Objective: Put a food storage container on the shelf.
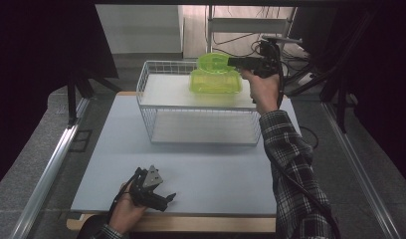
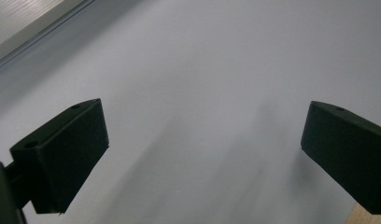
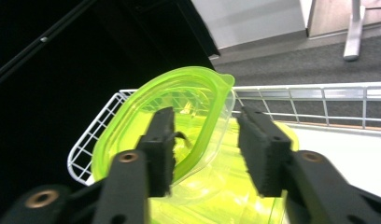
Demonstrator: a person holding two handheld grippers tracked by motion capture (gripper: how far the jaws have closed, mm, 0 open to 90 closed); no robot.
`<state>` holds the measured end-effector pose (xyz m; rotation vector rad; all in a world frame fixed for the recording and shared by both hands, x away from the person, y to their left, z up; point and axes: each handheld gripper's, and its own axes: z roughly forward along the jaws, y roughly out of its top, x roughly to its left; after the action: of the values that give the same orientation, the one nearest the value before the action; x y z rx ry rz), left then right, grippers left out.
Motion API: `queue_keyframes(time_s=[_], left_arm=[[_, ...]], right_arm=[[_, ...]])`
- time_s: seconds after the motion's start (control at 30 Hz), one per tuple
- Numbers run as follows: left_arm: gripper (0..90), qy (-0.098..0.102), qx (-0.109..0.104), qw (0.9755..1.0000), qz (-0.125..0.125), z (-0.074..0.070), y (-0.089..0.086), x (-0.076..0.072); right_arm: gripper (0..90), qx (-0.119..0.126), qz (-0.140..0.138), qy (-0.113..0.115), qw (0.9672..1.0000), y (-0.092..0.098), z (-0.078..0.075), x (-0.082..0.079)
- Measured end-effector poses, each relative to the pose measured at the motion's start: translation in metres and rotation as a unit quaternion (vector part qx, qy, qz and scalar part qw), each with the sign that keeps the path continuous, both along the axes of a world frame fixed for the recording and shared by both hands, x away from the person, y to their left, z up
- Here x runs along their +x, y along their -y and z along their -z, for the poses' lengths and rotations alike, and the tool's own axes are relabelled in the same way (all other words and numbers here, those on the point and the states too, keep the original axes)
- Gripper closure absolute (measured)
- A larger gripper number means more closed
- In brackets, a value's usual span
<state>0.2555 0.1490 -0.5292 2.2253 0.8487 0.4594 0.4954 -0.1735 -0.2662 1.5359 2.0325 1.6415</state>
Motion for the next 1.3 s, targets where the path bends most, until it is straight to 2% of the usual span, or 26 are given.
queue_keyframes(time_s=[0.23,0.53,0.83,1.3], left_arm=[[0.5,0.001,0.003,1.0000,0.000,0.000,0.001,0.000],[0.5,0.000,0.004,1.0000,0.001,0.000,0.001,0.000],[0.4,-0.001,0.000,1.0000,0.000,0.000,0.000,0.000],[0.1,-0.005,-0.024,0.9997,-0.001,-0.003,-0.003,0.001]], right_arm=[[36.9,-0.009,-0.021,0.017,0.9996,0.007,-0.003,-0.009],[25.1,-0.027,-0.043,0.038,0.9980,0.011,0.000,-0.022],[18.1,-0.054,-0.063,0.058,0.9949,0.008,0.005,-0.038],[12.6,-0.083,-0.085,0.082,0.9894,0.005,0.015,-0.058]])
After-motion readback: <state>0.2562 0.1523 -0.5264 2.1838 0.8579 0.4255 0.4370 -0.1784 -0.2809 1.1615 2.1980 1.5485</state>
